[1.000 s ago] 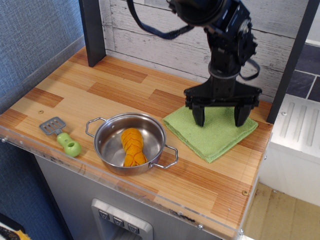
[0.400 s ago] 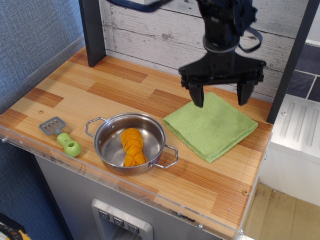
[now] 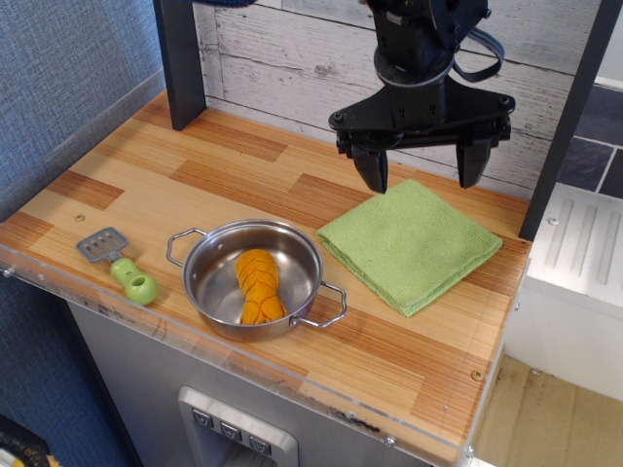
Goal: Place the yellow cloth behind the metal bowl
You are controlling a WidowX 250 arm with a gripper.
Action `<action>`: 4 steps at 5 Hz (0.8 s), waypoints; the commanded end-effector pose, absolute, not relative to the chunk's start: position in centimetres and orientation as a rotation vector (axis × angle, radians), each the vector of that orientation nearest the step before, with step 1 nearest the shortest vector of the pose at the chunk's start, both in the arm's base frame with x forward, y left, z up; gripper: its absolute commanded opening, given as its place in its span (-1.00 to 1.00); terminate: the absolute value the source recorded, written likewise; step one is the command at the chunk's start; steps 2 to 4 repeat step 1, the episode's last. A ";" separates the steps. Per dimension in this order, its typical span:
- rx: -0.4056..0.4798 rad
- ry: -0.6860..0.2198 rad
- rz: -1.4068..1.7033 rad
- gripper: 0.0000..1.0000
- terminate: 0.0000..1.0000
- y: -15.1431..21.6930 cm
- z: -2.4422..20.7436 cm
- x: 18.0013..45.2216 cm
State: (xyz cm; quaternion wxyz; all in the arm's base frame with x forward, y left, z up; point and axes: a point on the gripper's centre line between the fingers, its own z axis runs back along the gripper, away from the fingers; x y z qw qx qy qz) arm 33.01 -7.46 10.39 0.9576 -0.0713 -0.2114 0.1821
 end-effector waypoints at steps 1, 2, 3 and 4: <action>-0.160 -0.473 0.360 1.00 1.00 -7.5 11.7 32.5; -0.160 -0.473 0.360 1.00 1.00 -7.5 11.7 32.5; -0.160 -0.473 0.360 1.00 1.00 -7.5 11.7 32.5; -0.160 -0.473 0.360 1.00 1.00 -7.5 11.7 32.5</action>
